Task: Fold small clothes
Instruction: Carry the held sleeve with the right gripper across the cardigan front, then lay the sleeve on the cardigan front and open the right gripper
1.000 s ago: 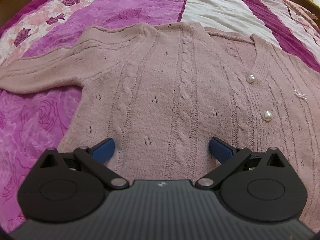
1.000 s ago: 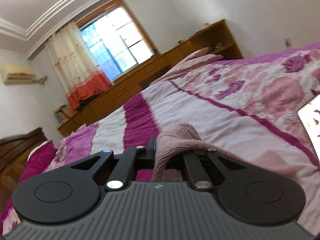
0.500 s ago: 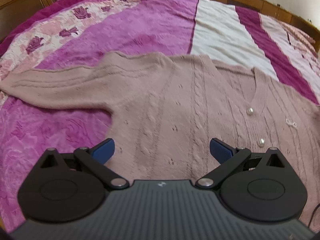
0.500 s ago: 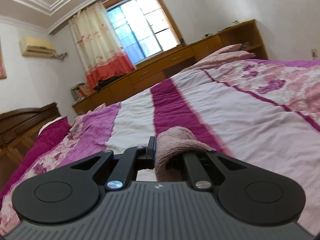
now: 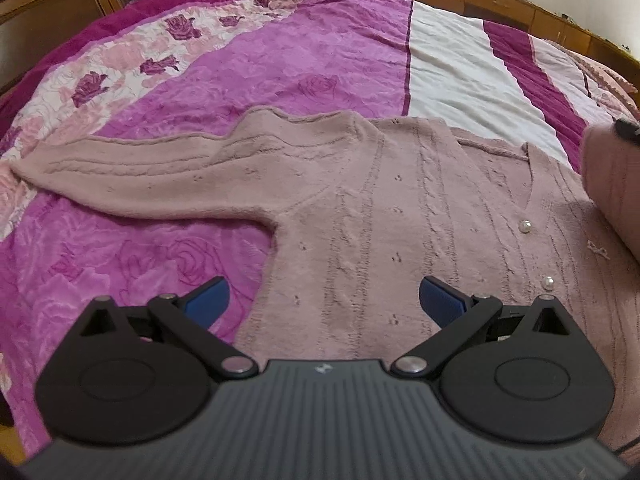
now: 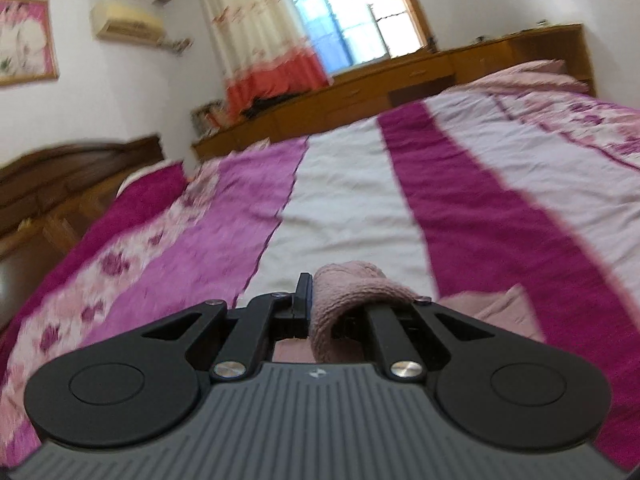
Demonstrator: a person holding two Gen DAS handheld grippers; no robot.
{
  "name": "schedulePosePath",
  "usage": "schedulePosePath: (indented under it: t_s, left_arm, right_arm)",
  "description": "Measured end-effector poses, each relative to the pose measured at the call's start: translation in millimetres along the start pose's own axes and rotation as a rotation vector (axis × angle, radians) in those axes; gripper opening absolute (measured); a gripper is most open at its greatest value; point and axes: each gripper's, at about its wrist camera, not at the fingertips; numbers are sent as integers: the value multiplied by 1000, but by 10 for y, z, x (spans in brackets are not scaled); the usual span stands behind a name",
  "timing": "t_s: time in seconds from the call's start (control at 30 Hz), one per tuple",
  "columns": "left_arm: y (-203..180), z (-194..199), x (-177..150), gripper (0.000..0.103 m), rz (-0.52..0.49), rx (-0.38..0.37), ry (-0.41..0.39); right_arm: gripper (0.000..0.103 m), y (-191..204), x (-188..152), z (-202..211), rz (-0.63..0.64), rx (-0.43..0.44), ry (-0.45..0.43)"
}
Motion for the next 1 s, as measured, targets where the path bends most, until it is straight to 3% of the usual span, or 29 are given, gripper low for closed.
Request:
schedulePosePath:
  t_s: [0.2, 0.4, 0.47, 0.53, 0.7, 0.8, 1.0]
  left_arm:
    - [66, -17, -22, 103, 14, -19, 7]
    - [71, -68, -63, 103, 7, -11, 18]
    - [62, -84, -74, 103, 7, -12, 23]
    - [52, -95, -78, 103, 4, -14, 25]
    - [16, -116, -79, 103, -5, -16, 26]
    - [6, -124, -76, 103, -2, -18, 27]
    - [-15, -113, -71, 103, -5, -12, 16]
  right_arm:
    - [6, 103, -452, -305, 27, -4, 114]
    - [8, -13, -683, -596, 11, -12, 210]
    - [20, -85, -740, -655, -21, -10, 247]
    - [43, -148, -791, -674, -55, -6, 270]
    - [71, -129, -864, -582, -66, 41, 263]
    - [80, -81, -859, -495, -73, 43, 272]
    - [83, -91, -808, -241, -105, 25, 325]
Point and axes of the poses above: each gripper's, at about its wrist camera, not at the fingertips, and z roughly against the way its jaws point, y to its left, x to its top, and after that the axes turned 6 degrees about -z, right-handed
